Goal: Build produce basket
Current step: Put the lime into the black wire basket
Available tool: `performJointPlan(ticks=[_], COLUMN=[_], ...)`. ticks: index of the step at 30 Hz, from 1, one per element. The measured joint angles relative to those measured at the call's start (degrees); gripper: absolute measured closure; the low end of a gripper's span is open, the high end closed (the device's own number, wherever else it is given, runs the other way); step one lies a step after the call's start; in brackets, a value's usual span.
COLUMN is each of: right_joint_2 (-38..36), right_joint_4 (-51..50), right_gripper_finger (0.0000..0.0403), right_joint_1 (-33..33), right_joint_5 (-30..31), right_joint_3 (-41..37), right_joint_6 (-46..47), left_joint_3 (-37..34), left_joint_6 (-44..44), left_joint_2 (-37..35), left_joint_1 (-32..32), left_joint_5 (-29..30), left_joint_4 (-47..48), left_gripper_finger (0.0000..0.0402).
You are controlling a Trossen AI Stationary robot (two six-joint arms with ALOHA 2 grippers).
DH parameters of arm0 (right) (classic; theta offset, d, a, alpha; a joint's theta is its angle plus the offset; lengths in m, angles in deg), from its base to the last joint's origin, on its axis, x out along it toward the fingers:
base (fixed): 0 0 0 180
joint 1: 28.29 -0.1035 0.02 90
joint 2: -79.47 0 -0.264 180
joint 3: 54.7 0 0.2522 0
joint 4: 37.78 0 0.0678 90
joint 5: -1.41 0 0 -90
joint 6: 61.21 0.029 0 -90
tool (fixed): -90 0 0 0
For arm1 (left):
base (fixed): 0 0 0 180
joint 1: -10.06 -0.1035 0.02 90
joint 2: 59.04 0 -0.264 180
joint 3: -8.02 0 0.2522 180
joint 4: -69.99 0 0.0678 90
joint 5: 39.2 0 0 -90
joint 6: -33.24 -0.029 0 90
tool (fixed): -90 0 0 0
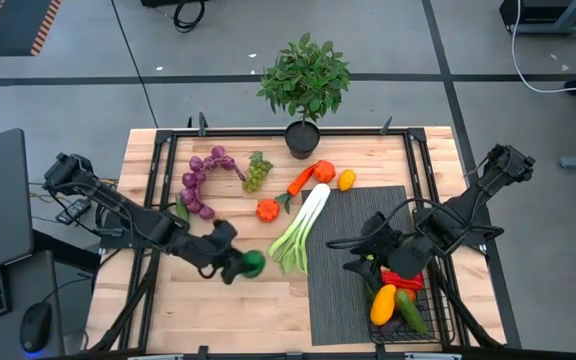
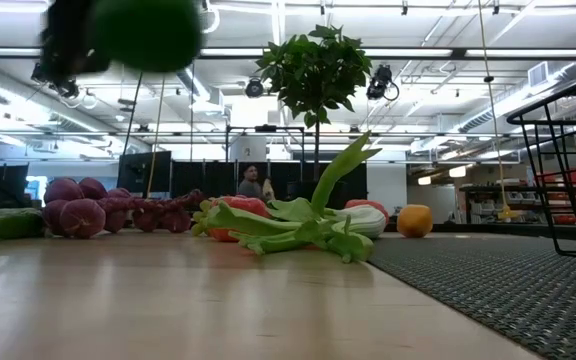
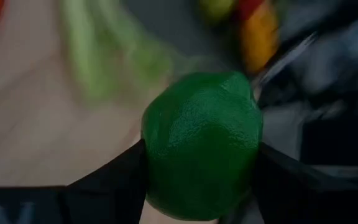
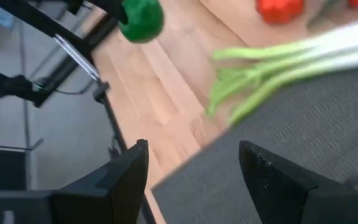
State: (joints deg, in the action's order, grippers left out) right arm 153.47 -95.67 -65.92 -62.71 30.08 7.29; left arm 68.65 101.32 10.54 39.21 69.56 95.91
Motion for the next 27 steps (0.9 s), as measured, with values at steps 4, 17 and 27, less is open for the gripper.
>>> performJointPlan(ticks=[4,17,27], right_joint_2=[0.0,0.0,0.0], right_joint_4=[7.5,30.7,31.9], right_gripper_finger=[0.0149,0.0124,0.0074], right_joint_1=[2.1,8.8,9.3], right_joint_5=[0.3,4.1,3.0], right_joint_3=[0.0,0.0,0.0], right_joint_6=[-4.6,-16.9,-18.8], left_joint_3=[5.2,13.1,13.1], left_joint_6=[-2.4,-4.3,-2.7], left_joint_2=[0.0,5.8,8.3], left_joint_1=[-1.2,-4.4,-6.0], left_joint_5=[8.3,12.3,12.4], left_joint_4=[-2.6,-14.2,-23.8], left_gripper_finger=[0.016,0.0155,0.0153])
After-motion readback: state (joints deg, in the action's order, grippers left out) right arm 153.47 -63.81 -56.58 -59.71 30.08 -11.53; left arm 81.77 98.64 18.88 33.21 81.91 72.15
